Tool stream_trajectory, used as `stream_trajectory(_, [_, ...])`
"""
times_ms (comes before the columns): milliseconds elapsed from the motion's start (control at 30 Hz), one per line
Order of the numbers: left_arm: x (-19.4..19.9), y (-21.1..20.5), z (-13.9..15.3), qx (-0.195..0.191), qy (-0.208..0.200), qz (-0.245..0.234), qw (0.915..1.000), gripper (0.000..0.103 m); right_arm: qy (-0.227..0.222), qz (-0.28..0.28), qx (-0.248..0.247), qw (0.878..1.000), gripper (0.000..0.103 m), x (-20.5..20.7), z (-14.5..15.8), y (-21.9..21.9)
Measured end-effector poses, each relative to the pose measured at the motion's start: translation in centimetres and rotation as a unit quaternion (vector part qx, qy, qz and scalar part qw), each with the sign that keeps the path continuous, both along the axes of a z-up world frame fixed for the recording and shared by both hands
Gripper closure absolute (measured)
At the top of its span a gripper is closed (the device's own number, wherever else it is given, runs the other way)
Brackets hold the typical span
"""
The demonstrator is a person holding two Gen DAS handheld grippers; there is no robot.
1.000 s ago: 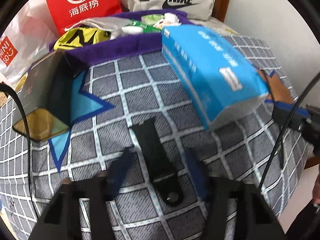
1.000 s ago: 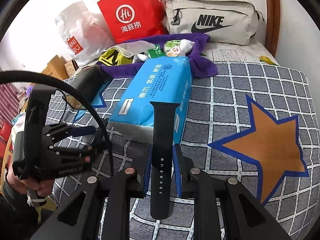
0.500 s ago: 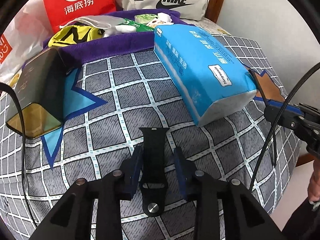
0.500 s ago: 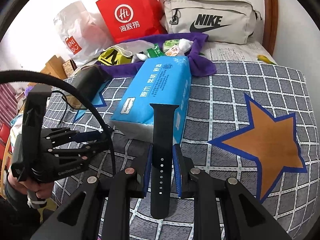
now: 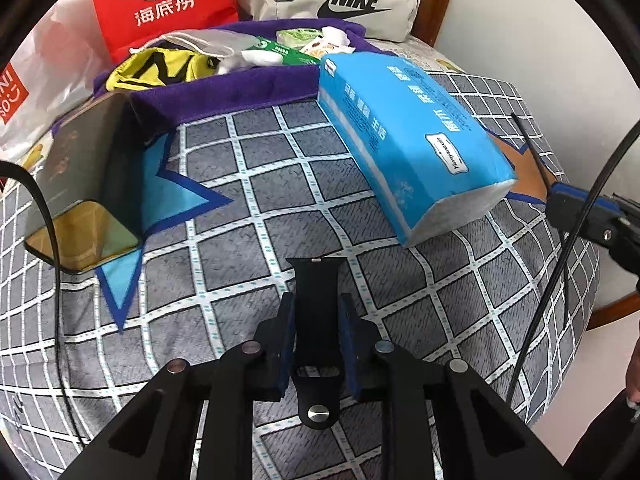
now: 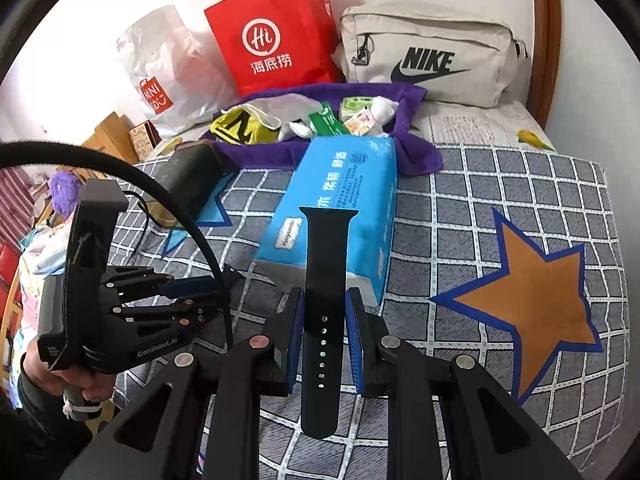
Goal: Organize soft objects
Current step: 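Carry both black strap pieces over the purple towel with both tools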
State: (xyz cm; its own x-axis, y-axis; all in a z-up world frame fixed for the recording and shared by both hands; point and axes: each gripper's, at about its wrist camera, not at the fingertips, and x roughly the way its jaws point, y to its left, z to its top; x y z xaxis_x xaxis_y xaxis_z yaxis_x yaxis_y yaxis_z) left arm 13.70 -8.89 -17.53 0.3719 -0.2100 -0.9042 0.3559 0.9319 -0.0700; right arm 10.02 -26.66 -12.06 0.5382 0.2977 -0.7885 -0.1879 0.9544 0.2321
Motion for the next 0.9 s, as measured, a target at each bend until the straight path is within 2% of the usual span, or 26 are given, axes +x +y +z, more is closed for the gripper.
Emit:
stream_trajectory(300, [0.2, 2.5, 3.3, -0.022, -0.031, 0.015, 0.9992, 0.083, -0.013, 0.003, 0.001, 1.0, 0.082, 0.8, 2.3, 1.6])
stream_trajectory(900, [3.0, 5.0, 9.6, -0.022, -0.12, 0.019, 0.9924, 0.083, -0.037, 0.017, -0.013, 0.999, 0.082, 4.4, 4.8, 4.5])
